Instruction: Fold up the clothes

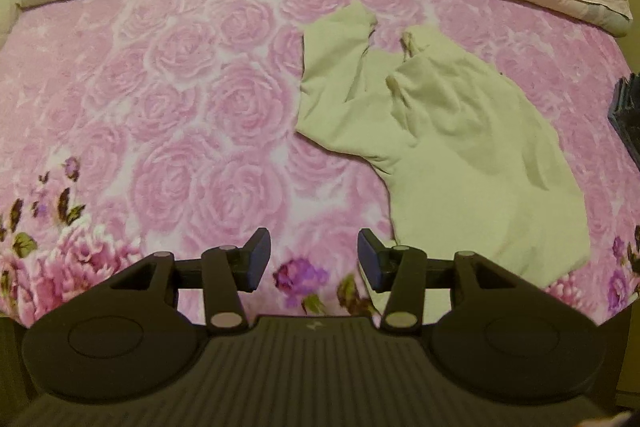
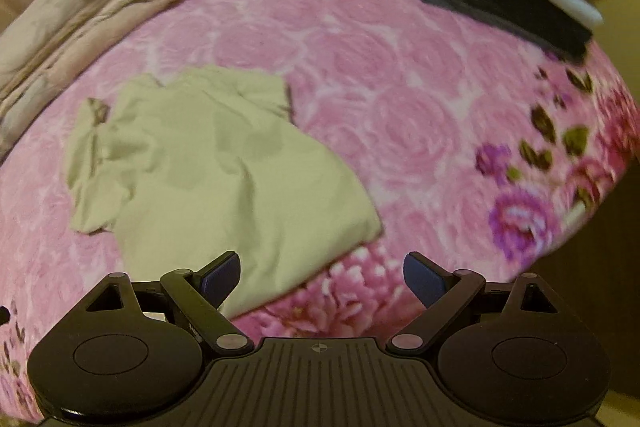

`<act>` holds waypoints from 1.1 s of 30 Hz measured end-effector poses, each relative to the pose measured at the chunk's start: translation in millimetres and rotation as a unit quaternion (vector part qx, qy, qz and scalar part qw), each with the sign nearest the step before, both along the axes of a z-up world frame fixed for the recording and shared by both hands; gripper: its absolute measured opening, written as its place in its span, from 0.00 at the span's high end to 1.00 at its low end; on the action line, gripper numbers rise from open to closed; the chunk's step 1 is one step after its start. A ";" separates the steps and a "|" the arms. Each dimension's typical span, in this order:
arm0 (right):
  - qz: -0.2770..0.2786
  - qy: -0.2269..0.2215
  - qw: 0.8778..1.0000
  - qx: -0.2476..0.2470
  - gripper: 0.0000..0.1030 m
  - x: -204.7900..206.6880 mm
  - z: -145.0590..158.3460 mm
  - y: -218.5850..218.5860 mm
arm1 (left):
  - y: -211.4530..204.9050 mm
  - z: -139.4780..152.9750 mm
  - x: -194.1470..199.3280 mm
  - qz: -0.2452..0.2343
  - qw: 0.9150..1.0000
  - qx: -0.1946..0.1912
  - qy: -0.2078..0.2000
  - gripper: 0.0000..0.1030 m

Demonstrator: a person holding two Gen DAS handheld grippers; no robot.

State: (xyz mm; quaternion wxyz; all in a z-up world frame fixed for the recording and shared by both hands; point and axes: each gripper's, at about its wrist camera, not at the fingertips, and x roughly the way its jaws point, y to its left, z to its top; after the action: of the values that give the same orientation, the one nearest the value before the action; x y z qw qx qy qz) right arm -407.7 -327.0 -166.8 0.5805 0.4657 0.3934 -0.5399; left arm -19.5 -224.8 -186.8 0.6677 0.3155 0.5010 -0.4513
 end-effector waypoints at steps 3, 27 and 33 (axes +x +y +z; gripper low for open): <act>-0.011 0.006 1.000 0.013 0.11 -8.1 -14.7 -4.9 | -8.4 -21.8 13.7 0.017 1.000 0.002 0.014 0.57; 0.106 -0.149 0.983 -0.033 0.27 34.2 -174.5 -271.7 | -124.0 -180.4 98.1 0.154 0.979 -0.102 0.085 0.47; 0.160 -0.174 0.970 -0.048 0.27 50.1 -188.8 -293.1 | -152.7 -197.9 100.5 0.124 0.981 -0.118 0.091 0.39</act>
State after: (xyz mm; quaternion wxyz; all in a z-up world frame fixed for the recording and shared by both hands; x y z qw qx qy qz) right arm -357.6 -620.0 -355.5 0.7409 0.4546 0.3293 -0.3688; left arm 81.0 -377.5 -384.7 0.7029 0.1274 0.5381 -0.4474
